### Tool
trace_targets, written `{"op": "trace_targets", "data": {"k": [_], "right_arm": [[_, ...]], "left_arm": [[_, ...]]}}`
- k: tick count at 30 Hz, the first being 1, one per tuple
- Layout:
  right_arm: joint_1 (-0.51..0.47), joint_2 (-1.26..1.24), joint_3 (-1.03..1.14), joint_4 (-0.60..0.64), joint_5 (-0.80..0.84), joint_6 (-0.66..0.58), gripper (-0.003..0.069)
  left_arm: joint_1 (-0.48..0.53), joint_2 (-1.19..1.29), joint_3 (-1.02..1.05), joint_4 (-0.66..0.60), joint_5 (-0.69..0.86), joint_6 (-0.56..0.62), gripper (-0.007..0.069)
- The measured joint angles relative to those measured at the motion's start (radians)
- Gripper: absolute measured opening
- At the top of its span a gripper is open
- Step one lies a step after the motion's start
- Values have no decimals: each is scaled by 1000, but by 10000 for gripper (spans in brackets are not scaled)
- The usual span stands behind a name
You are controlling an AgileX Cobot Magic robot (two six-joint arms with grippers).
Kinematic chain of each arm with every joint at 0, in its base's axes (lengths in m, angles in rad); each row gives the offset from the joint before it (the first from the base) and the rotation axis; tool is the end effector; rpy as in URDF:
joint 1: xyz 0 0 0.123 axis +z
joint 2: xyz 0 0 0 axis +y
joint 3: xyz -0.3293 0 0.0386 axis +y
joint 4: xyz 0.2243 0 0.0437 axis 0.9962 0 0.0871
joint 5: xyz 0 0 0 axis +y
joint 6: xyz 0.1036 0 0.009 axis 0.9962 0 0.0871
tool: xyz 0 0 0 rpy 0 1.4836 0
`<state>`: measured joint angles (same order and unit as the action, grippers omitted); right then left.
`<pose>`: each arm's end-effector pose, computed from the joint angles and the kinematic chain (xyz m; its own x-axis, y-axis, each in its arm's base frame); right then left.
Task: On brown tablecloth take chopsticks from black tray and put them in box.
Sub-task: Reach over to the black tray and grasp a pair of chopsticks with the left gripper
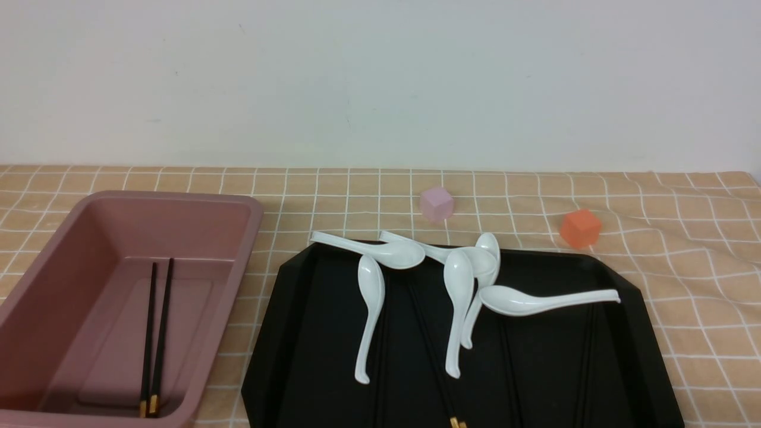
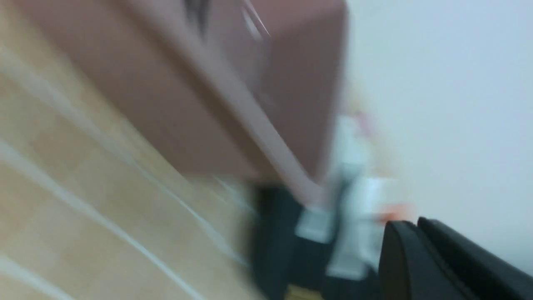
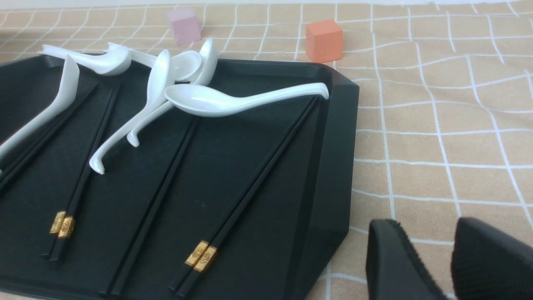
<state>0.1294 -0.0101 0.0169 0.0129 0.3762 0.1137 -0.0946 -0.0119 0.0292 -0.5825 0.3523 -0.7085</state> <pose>-0.0056 -0.0002 0.1701 -0.3035 0.0869 -0.9489 -0.0962 0.9879 0.1213 -0.0071 -0.0192 0.1744 -0.3321 -0.9081 -0.2549 -0.1303 0.3118 -0.9412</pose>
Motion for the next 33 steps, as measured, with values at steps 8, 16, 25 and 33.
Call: {"op": "trace_targets", "data": {"k": [8,16,25,33], "right_arm": [[0,0,0,0,0,0,240],[0,0,0,0,0,0,240],[0,0,0,0,0,0,240],[0,0,0,0,0,0,240]], "left_arm": [[0,0,0,-307,-92,-128,49],[0,0,1,-352,-352,-113,54],[0,55,-296,-319,-373,106,54],[0,637,-638,-61,391,376,-13]]}}
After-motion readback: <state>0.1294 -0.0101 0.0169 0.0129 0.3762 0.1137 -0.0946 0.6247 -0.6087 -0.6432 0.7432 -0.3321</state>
